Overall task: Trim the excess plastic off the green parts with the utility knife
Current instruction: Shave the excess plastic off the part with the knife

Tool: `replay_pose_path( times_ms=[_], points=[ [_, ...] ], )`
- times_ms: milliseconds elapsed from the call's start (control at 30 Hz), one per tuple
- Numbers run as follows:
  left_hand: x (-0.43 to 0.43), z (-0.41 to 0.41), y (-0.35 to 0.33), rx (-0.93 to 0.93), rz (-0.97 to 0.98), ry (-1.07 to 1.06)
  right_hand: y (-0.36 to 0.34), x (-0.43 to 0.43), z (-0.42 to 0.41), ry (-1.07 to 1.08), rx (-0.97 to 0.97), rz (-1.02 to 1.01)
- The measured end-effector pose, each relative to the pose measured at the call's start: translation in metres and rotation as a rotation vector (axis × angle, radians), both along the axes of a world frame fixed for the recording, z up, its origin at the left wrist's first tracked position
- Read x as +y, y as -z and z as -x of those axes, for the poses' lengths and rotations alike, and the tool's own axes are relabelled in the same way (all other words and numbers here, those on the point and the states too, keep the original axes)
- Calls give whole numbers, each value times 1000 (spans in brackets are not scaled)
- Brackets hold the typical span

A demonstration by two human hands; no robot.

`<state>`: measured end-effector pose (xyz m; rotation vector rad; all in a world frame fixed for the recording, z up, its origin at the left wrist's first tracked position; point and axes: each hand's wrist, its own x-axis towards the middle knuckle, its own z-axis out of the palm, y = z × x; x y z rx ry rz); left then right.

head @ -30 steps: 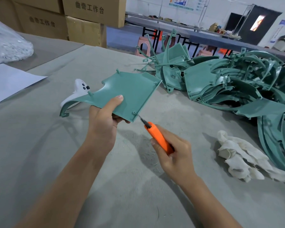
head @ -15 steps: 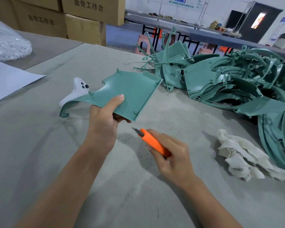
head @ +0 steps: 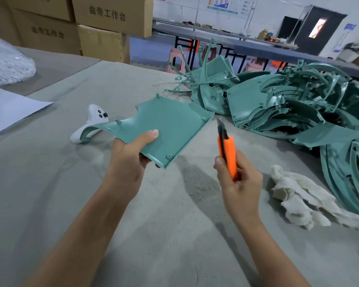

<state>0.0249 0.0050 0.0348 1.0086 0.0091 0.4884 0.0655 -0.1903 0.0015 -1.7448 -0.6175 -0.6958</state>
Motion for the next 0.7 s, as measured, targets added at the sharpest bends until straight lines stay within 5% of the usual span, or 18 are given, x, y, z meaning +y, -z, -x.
replay_pose_path(
  times_ms=[700],
  points=[
    [-4,3,-3,29,-22,35,1,-14,-12,45,2,156]
  ],
)
